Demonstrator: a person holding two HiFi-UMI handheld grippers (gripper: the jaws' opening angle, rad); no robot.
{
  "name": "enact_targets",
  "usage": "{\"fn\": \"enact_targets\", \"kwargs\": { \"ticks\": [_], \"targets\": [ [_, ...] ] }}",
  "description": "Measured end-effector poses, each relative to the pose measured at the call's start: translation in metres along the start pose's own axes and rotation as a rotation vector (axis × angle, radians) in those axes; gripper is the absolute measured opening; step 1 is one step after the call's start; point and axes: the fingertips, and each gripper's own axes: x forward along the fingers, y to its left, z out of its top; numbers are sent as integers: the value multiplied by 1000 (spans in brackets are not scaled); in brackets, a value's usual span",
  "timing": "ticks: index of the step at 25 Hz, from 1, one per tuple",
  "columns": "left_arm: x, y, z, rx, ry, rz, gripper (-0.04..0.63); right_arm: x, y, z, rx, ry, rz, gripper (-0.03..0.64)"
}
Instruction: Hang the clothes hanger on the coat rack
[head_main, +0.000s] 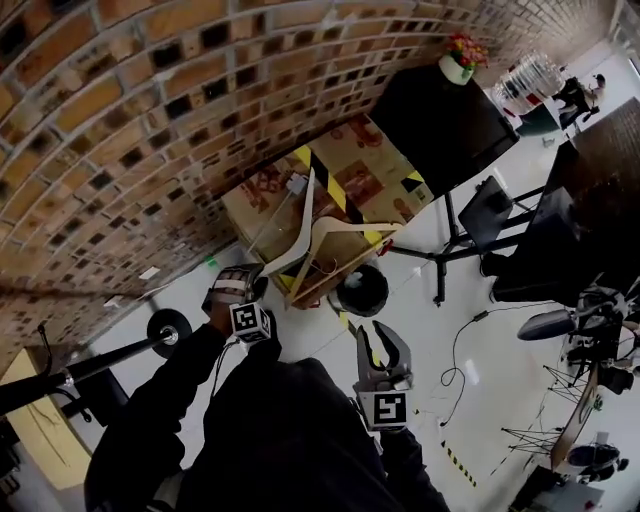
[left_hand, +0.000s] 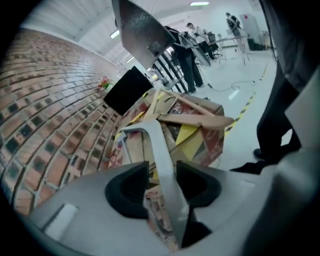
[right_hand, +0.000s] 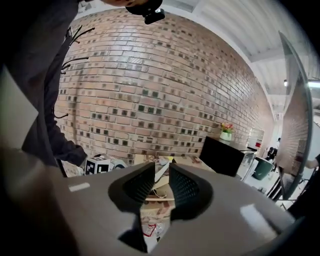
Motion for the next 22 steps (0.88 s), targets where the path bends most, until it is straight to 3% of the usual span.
{"fn": "enact_targets", "kwargs": {
  "ticks": [4,8,12,19,22],
  "targets": [
    [17,-2,-6,20,48,-13,186,29,0,9,-39,8,44,95],
    [32,0,-7,9,66,44,157,46,-3,19,-74,-18,79,95],
    [9,16,2,-94,55,59,126,56,-2,31,-92,-80,129,94],
    [-9,24,-10,-135,88,76,123,79,3,41,-134,-123,271,89],
    [-30,37,-4,-262,78,72,121,86,-1,45,-133,-155,329,87]
  ]
}}
